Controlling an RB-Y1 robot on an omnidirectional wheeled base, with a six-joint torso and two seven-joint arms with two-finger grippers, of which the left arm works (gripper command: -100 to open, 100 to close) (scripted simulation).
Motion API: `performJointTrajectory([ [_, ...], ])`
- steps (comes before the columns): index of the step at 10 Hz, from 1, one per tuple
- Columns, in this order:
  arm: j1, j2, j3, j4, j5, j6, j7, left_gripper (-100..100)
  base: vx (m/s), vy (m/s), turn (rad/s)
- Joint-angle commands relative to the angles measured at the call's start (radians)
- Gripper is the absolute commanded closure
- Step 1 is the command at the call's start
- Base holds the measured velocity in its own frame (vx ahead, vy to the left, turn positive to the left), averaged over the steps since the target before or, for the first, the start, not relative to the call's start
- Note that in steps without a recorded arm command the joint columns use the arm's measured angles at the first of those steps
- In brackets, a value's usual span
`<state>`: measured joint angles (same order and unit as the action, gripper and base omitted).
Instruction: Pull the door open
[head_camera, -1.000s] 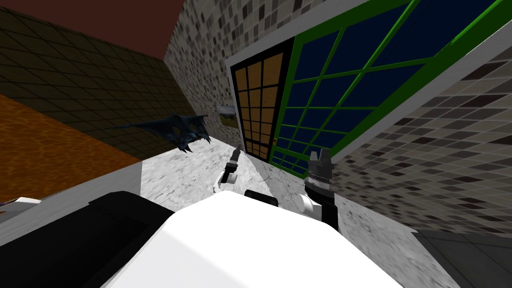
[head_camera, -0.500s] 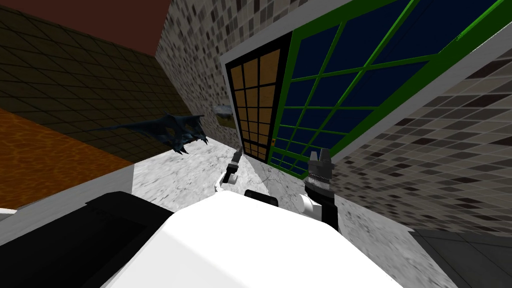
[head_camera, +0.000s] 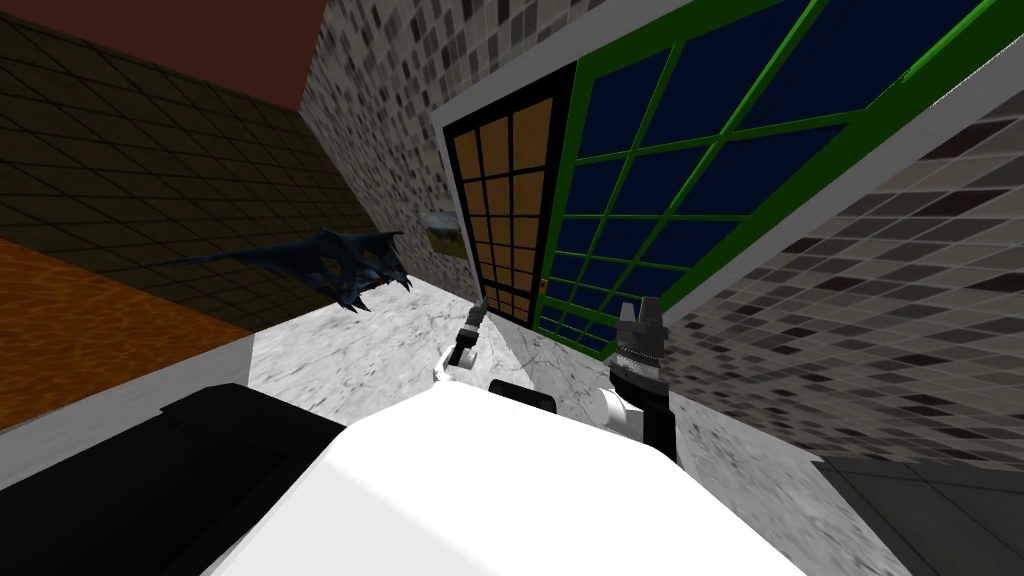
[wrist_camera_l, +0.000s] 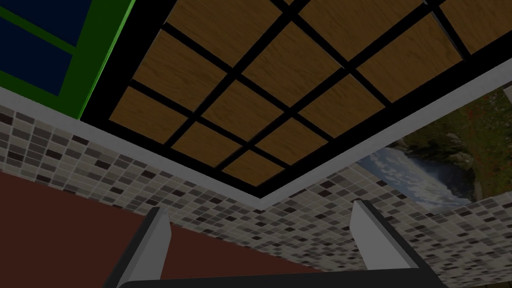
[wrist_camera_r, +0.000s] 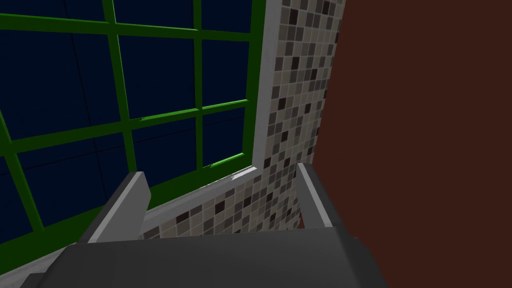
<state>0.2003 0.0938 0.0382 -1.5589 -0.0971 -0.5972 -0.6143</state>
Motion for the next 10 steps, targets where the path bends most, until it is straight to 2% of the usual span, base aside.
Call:
performJointTrajectory([
  [1, -0.017, 0.001, 0.0, 0.043, -0.002, -0.01, -0.032, -100, 0.061, -0.042, -0.031],
  [4, -0.05, 0.004, -0.001, 0.133, -0.006, -0.036, -0.112, -100, 0.101, -0.032, -0.048],
  [5, -0.05, 0.004, -0.001, 0.143, -0.006, -0.036, -0.112, -100, 0.071, -0.028, -0.023],
  [7, -0.072, 0.006, -0.001, 0.199, -0.009, -0.053, -0.165, -100, 0.069, -0.044, -0.044],
  [8, -0.072, 0.006, -0.001, 0.209, -0.009, -0.053, -0.165, -100, 0.066, -0.025, -0.018],
  [10, -0.094, 0.007, -0.002, 0.275, -0.013, -0.071, -0.218, -100, 0.081, -0.026, -0.044],
])
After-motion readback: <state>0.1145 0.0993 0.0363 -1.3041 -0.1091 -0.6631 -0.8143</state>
